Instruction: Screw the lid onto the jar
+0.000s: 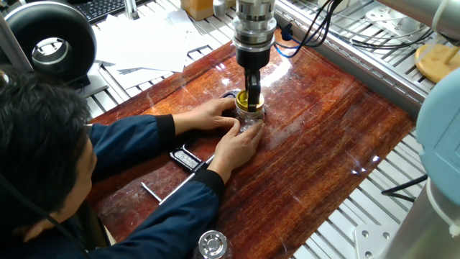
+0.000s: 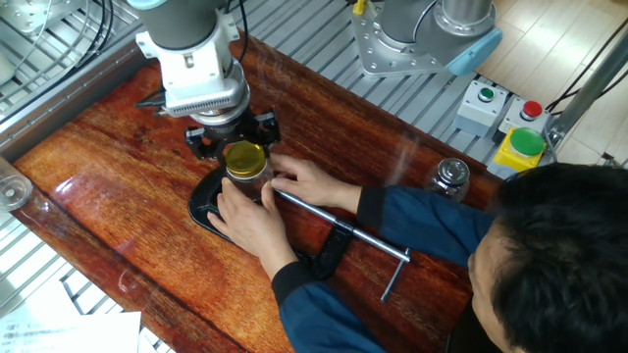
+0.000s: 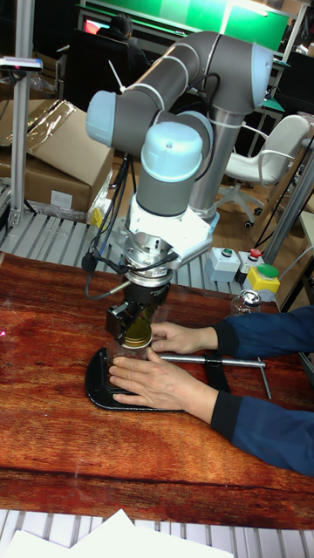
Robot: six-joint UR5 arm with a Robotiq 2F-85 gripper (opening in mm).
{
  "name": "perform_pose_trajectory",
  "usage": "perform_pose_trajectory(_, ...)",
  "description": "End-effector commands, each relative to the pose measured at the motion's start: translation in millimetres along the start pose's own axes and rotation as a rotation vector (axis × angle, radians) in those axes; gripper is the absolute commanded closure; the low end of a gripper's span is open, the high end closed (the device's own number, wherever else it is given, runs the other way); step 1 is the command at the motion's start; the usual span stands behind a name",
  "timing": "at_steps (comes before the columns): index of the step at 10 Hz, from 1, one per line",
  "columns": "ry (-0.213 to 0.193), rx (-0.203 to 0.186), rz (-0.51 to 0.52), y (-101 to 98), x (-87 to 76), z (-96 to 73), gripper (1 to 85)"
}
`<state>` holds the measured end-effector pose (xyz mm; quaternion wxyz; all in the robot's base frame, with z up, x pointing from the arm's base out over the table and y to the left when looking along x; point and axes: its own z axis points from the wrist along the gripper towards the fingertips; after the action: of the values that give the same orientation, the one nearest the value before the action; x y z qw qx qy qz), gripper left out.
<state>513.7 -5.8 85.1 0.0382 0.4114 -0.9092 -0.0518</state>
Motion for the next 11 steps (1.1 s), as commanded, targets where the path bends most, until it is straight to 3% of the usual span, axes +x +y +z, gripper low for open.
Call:
perform_pose_trajectory(1, -0.010, 0.005, 0.053, 7.4, -5.6, 3.3, 19.3)
perform_pose_trajectory(5, -0.028, -0.005, 0.043, 3.9, 0.4, 9.7, 19.3)
perform_pose_trajectory(8, -0.014, -0.006, 0.024, -0.2, 1.5, 3.0, 19.3)
perform_pose_trajectory(11, -0.030, -0.011, 0.002, -1.5, -5.3, 8.0, 8.0)
